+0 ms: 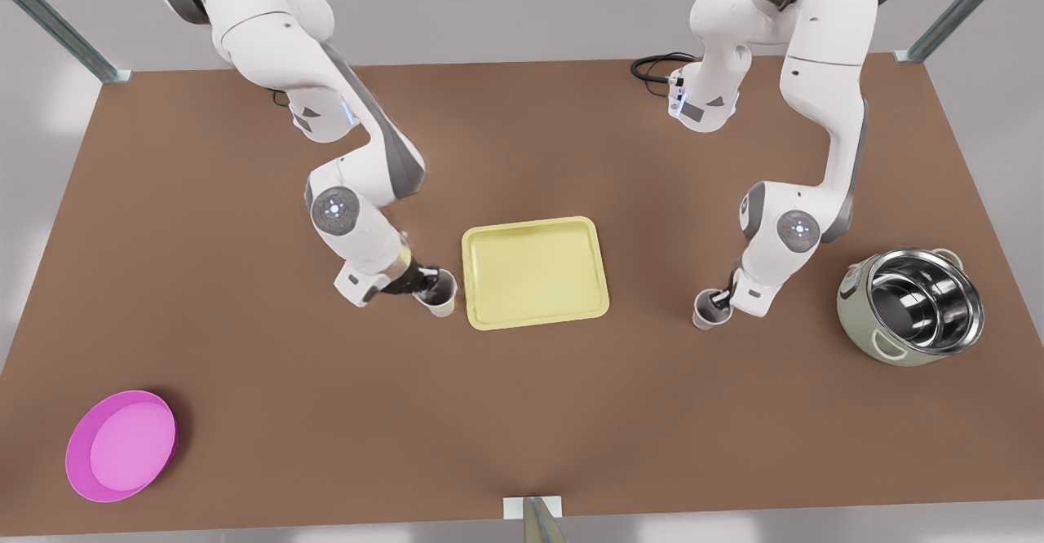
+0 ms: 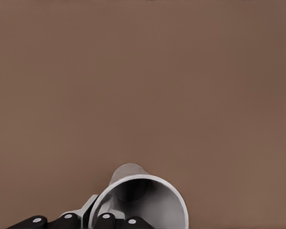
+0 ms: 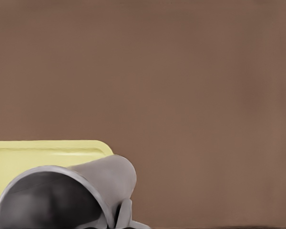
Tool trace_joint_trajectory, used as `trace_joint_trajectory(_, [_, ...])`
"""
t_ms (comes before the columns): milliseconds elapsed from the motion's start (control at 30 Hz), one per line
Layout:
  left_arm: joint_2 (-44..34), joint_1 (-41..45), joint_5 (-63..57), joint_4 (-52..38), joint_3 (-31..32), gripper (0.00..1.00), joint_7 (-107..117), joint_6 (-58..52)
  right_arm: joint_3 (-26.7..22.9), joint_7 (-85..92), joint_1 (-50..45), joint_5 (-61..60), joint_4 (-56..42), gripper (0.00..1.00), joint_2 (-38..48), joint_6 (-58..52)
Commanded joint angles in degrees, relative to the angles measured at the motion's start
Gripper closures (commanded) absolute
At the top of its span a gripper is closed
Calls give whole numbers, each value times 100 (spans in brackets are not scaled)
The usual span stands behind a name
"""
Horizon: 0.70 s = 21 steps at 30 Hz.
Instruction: Use the left arm to pick up the white IKEA cup from the tray and place it on the middle-left position; use the right arm to pick up the white IKEA cup from the tray and place it on the middle-right position
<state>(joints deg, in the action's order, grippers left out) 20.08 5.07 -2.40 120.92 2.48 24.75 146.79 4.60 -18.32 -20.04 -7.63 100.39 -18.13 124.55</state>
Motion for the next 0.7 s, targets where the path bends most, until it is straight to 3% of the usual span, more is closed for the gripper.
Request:
trace_joint_trajectory(0, [5, -15, 117, -7, 7, 90, -2607, 429, -3, 1972, 422, 69, -99, 88, 90, -1266])
trace_joint_trajectory(100, [31, -24, 117, 2, -2, 88, -2607, 429, 14, 3150, 1169, 104, -204, 88, -138, -1257])
trace_joint_trajectory(133, [40, -15, 117, -7, -2, 37, -2616, 438, 23, 3519, 1388, 113, -266, 88, -270, -1257])
trace_joint_trajectory(167, [58, -15, 108, -7, -2, 0, -2616, 438, -12, 3853, 1617, 139, -336, 88, -376, -1257])
trace_joint_trajectory(300, [-223, -24, 99, -235, -11, 0, -2607, 0, -21, 4240, 2021, 702, -670, 88, -964, -1178])
trace_joint_trajectory(333, [-671, -24, 82, -480, -11, 0, -2607, -1019, -21, 4240, 2048, 710, -828, 88, -1184, -1161])
trace_joint_trajectory(400, [-874, -59, 362, -2343, -63, 0, -2572, -4305, -21, 4223, 2048, 913, -1083, 88, -1474, -1143])
trace_joint_trajectory(433, [-882, -331, 1145, -3310, -318, 0, -2545, -5985, -21, 4205, 2048, 913, -1145, 88, -1553, -1143])
trace_joint_trajectory(467, [-1163, -340, 1128, -3443, -485, 0, -2546, -6040, -21, 4179, 2039, 913, -1180, 88, -1624, -1056])
trace_joint_trajectory(500, [-1621, -340, 1075, -2846, -556, 0, -2554, -5328, -21, 4161, 2030, 913, -1180, 88, -1712, -906])
trace_joint_trajectory(667, [-1392, -305, 750, -2907, -538, 0, -2581, -5117, -21, 4161, 2030, 913, -1180, 88, -1931, -572])
